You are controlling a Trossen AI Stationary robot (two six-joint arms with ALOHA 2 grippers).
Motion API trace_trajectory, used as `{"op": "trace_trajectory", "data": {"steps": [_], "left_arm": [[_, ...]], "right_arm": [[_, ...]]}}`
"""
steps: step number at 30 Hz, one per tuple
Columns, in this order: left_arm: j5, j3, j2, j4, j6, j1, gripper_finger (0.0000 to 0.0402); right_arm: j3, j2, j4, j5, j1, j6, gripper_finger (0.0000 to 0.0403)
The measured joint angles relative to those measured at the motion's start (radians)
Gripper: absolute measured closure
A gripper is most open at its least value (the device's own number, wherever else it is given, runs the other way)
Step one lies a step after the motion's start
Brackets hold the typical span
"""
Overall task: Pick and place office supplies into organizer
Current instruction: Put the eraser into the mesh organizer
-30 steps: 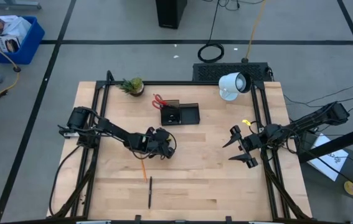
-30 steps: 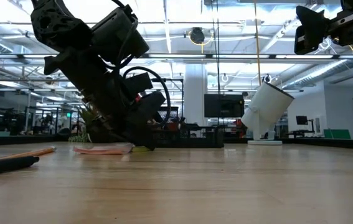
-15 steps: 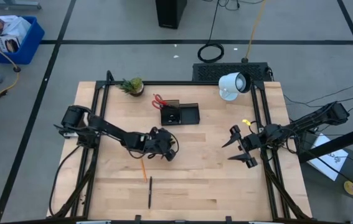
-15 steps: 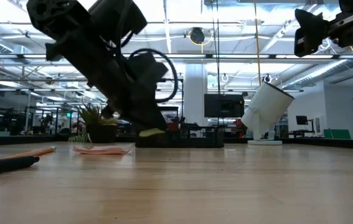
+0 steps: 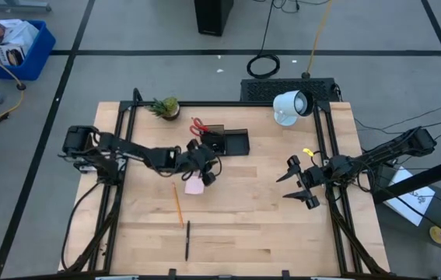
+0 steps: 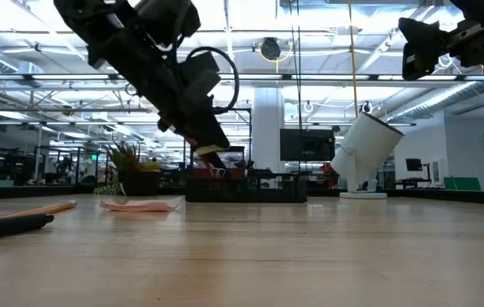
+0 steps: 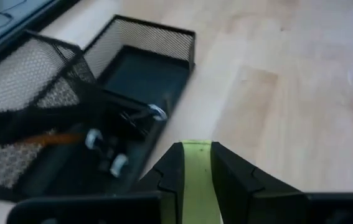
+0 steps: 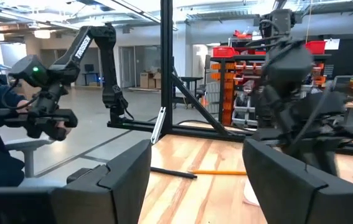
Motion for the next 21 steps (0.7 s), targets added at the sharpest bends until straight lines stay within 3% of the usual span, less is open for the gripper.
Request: {"op": "trace_trajectory", "data": {"steps": [10, 21], "left_arm": [[0.034, 0.000, 0.000, -0.028, 0.135, 0.147, 0.0337], [0.100, 0.000, 0.000, -0.039, 0.225, 0.198, 0.0337]], "right_arm": [[0.000, 0.000, 0.000, 0.000, 0.000, 0.006, 0.0156], [0.000, 0.001, 0.000, 0.000, 0.000, 0.007, 0.0157]]}}
